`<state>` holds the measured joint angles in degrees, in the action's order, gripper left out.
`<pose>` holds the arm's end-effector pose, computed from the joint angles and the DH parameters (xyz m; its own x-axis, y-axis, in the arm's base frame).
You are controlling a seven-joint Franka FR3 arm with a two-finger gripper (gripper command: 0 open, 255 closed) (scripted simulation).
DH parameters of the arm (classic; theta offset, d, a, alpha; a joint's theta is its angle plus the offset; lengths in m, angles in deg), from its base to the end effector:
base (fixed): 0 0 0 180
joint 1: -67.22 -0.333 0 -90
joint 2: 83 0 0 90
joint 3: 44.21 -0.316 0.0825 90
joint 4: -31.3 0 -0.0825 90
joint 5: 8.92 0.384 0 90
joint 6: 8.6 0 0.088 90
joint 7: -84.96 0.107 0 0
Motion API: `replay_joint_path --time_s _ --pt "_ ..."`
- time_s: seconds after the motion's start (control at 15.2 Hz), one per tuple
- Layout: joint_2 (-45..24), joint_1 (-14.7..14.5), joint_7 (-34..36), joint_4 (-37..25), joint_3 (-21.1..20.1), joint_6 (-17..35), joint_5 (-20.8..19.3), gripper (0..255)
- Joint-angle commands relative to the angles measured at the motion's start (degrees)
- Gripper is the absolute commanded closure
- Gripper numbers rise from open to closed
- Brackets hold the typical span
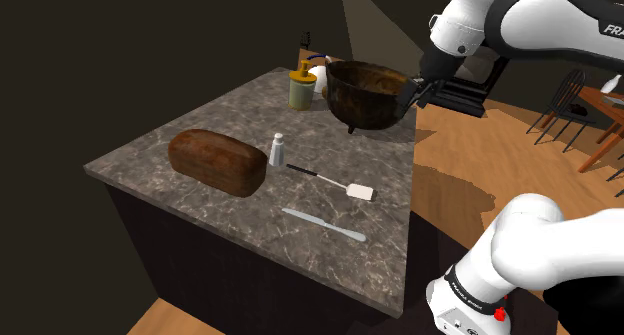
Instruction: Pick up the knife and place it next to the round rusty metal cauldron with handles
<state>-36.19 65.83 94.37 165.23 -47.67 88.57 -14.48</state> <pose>0.3101 0.0239 0.6214 0.9781 -0.0785 0.1930 -0.1011 -0.9887 0.1104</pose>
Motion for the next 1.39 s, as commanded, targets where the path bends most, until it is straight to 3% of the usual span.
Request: replay_joint_path --time_s 0.0,1.32 --pt "0.0 0.0 0.0 0.0 0.0 0.0 0.0 0" --pt "-28.56 -10.15 -1.73 3.37 -9.72 14.93 7.31 0"
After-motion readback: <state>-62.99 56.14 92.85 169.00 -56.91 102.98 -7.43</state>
